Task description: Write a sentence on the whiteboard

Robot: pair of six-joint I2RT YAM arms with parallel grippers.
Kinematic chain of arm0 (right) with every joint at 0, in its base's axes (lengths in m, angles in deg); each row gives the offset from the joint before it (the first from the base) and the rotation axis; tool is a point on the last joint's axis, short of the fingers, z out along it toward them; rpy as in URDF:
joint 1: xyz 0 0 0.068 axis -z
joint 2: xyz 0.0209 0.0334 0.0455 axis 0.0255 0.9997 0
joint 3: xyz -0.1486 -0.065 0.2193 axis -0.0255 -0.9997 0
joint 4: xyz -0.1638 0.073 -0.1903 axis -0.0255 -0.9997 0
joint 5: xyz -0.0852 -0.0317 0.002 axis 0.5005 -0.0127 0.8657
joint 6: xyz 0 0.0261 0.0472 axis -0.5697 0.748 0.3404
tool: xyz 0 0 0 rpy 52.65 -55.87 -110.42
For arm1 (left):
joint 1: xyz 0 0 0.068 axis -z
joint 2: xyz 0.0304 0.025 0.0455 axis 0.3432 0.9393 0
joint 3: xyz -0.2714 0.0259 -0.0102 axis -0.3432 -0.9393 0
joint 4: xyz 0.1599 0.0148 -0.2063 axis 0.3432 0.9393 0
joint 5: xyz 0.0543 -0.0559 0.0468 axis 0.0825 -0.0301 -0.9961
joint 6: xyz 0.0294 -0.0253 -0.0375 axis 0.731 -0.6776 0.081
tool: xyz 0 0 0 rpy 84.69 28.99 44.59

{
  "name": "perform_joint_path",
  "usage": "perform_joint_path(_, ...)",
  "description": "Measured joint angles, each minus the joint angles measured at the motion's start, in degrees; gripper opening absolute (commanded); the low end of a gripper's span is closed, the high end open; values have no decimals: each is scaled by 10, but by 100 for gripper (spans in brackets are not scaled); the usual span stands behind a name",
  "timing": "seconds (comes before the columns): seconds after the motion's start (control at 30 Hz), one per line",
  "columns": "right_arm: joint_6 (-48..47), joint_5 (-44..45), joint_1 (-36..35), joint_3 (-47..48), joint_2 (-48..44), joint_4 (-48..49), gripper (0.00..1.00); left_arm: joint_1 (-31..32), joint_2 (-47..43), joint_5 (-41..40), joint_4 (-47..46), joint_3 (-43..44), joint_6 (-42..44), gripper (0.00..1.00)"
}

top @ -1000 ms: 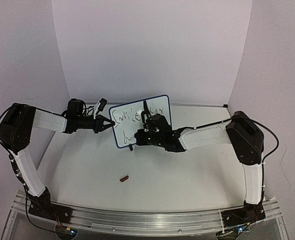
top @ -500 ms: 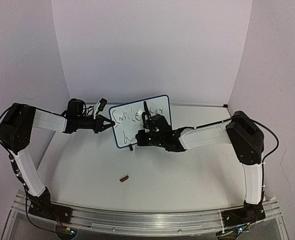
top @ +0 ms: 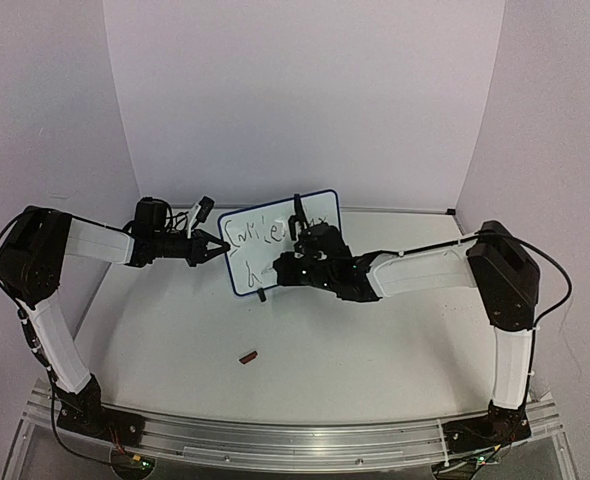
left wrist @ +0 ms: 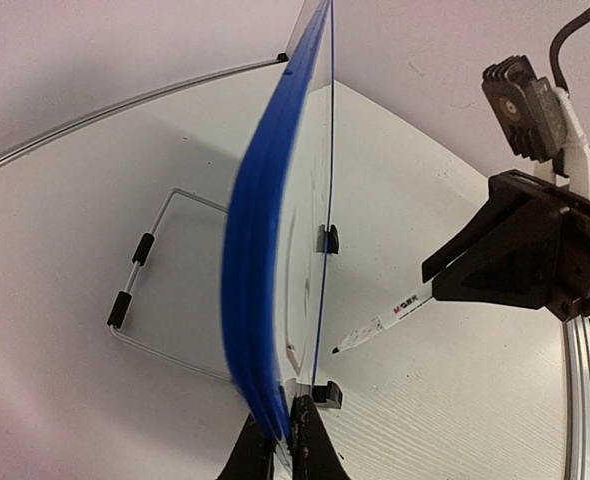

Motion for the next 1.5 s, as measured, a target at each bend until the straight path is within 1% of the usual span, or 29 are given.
perform_joint_path(0.17, 0, 7, 1, 0, -10, 18, 0, 0, 0, 0, 0, 0, 0, 0)
perform_joint_path(0.53, 1, 6, 6, 2, -10, 18, 0, 0, 0, 0, 0, 0, 0, 0)
perform_joint_path(1.5, 7, -14, 12, 32, 24, 2, 0, 0, 0, -1, 0, 0, 0, 0)
